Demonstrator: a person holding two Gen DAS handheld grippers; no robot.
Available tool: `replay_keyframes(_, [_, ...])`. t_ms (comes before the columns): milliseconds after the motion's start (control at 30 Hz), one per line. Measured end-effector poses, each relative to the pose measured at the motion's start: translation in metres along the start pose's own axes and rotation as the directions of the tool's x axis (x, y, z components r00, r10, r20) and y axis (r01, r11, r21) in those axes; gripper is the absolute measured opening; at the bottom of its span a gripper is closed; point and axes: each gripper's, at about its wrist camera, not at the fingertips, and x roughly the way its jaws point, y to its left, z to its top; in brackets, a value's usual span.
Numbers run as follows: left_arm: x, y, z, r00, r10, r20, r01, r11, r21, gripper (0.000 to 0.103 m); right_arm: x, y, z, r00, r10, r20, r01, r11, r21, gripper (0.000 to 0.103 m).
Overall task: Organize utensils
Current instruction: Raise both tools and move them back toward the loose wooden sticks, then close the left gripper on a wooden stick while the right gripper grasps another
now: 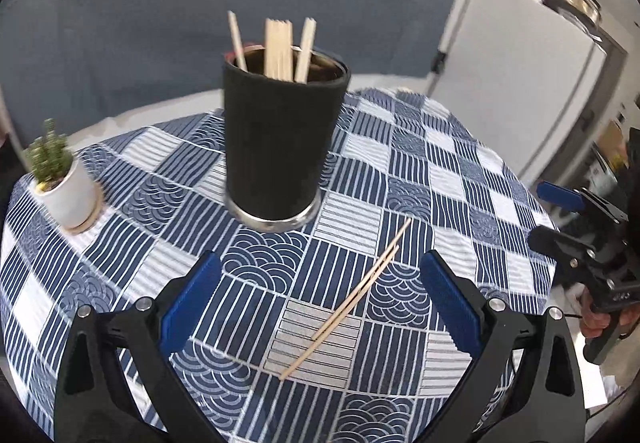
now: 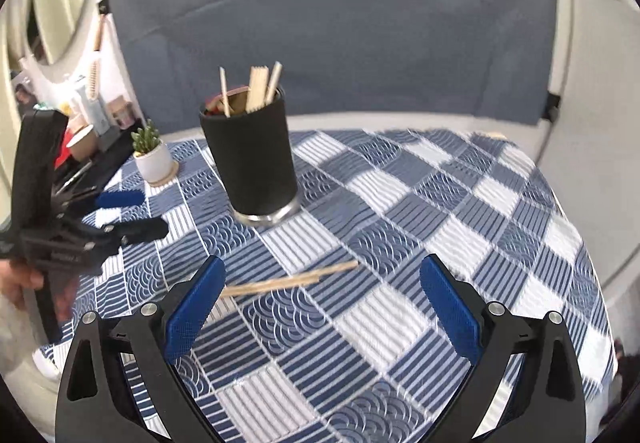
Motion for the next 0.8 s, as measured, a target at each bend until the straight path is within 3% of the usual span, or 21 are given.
replay_keyframes(200, [0.038,0.005,0.009,0.99,-0.099,-0.098,0.109,0.989,0.095,0.097,-0.002,0.007,-0.02,0.993,-0.105,-0.056,0.11,0.989,0.095,0.094])
replay_keyframes(433, [0.083,0.003,0.013,0.964,-0.152,-0.221,0.204,0.949,0.239,0.097,0.001,0.018,-0.042,0.98,-0.153,-0.129,0.178,0.961,0.213,0.094])
replay_keyframes(733, [0.131,0.001,-0.003,0.919,-0.132,-0.373,0.271,0.896,0.352,0.097,0.035,0.023,-0.065,0.957,-0.194,-0.213,0.257,0.909,0.326,0.094])
replay_keyframes(800, [0.138,0.0,-0.006,0.917,-0.115,-0.382,0.269,0.886,0.378,0.097,0.047,0.02,-0.065,0.954,-0.194,-0.227,0.268,0.894,0.36,0.094])
